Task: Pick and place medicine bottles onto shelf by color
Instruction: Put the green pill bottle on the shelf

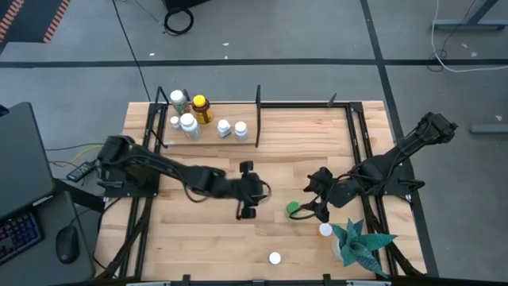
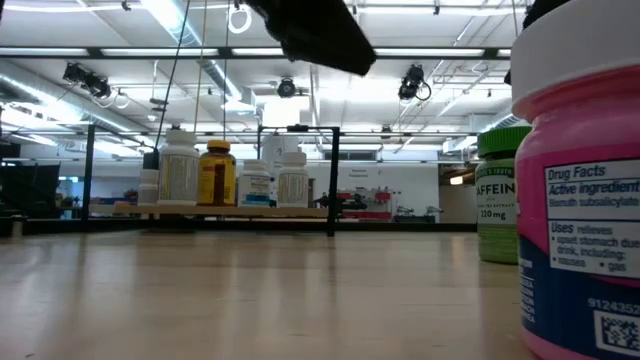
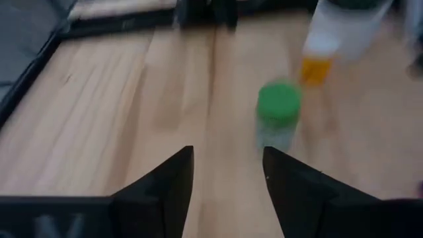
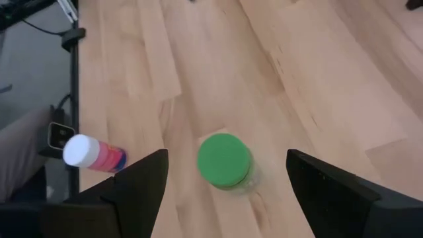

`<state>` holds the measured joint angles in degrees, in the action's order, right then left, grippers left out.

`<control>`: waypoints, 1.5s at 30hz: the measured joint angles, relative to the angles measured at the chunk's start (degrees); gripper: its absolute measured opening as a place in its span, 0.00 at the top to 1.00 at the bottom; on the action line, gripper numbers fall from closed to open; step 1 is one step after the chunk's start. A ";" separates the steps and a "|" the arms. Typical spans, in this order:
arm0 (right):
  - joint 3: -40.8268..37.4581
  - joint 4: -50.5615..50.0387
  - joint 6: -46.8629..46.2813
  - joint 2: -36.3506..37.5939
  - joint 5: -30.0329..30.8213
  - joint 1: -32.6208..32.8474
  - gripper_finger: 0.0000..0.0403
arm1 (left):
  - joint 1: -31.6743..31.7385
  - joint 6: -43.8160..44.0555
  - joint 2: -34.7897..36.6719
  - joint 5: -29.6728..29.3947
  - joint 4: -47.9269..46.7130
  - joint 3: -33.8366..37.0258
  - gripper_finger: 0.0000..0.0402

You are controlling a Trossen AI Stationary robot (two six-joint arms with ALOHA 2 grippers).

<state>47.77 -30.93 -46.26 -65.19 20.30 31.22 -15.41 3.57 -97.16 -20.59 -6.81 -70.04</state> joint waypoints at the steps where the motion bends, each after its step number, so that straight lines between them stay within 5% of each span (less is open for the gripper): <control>1: 0.01 0.10 0.31 -0.29 0.03 -0.10 0.22 | 0.68 0.07 1.74 1.84 4.49 3.01 0.53; 6: 0.02 -0.02 2.43 -1.86 -0.57 -0.56 0.22 | 2.18 1.93 7.08 5.13 18.20 13.21 0.52; 13: 0.02 0.68 5.85 -3.25 -5.86 -3.56 0.24 | 2.23 4.44 6.64 5.40 40.40 25.12 0.56; 17: 0.02 0.54 6.59 -3.38 -8.01 -4.83 0.24 | 3.29 6.15 6.42 5.22 45.59 28.35 0.57; 27: 14.36 -14.29 11.68 -13.93 -8.20 -6.34 0.24 | 6.05 4.31 6.51 5.17 46.64 28.43 0.56; 36: 32.35 -32.19 13.47 -30.94 -9.82 -6.53 0.22 | 4.38 6.02 6.51 5.24 35.04 28.43 0.57; 45: 34.75 -34.64 9.27 -38.10 -18.44 -9.09 0.10 | 2.03 8.10 6.92 2.38 28.87 28.43 0.59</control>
<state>82.52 -65.57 -36.99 -103.29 1.86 22.13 -13.38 11.67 -90.24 -18.21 22.05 -41.60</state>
